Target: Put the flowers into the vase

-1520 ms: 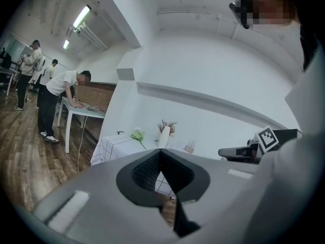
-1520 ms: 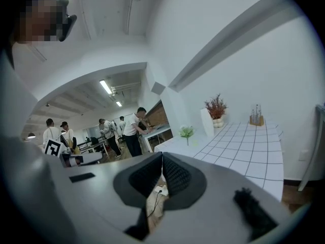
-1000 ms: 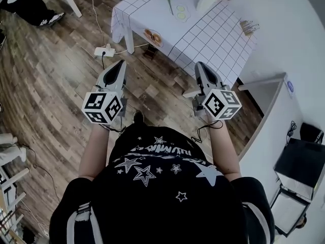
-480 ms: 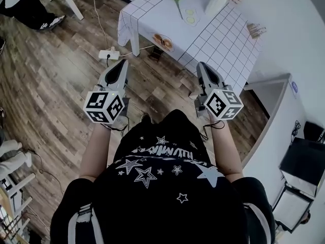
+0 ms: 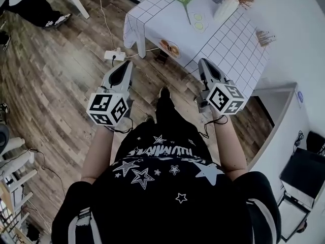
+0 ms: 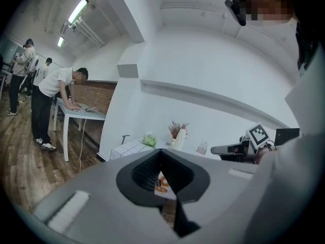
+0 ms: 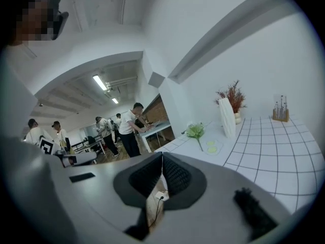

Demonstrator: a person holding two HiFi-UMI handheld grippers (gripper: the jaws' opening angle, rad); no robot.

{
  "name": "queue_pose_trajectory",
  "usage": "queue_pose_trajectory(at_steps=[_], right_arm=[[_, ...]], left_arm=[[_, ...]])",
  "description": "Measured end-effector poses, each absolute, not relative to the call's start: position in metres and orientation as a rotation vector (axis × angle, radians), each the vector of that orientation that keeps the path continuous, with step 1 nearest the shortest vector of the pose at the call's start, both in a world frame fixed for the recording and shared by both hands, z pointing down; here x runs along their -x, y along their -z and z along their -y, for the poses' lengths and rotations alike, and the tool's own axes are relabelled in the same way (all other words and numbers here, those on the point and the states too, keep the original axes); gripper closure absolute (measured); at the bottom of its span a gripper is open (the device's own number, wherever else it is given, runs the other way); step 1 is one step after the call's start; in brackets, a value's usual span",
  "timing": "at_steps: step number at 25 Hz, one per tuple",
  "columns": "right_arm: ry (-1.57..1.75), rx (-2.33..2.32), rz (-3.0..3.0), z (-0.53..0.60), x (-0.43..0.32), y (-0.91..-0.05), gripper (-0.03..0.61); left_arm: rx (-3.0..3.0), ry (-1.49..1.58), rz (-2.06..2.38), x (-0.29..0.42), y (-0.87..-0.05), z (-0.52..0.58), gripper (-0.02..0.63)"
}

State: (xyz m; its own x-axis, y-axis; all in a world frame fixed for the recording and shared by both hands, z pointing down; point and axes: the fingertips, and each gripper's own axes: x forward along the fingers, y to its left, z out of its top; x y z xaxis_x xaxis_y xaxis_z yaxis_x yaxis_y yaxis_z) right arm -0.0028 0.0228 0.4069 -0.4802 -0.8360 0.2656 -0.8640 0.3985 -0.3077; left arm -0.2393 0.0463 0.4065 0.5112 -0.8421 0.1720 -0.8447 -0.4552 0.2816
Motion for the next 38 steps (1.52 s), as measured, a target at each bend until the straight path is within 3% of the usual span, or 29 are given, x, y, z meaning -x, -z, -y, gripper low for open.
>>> queue_pose_trajectory(at_steps=[14, 38], right_arm=[[-0.618, -1.403, 2.601, 0.094, 0.019, -0.412, 0.566], [-0.711, -1.329, 2.599, 0.209, -0.036, -0.443, 0.566]], left_arm=[[-2.368, -0.049, 1.489, 0.239, -0.408, 0.048, 0.604], [-2.351, -0.164, 1.591, 0.189, -0.404, 0.143, 0.604]])
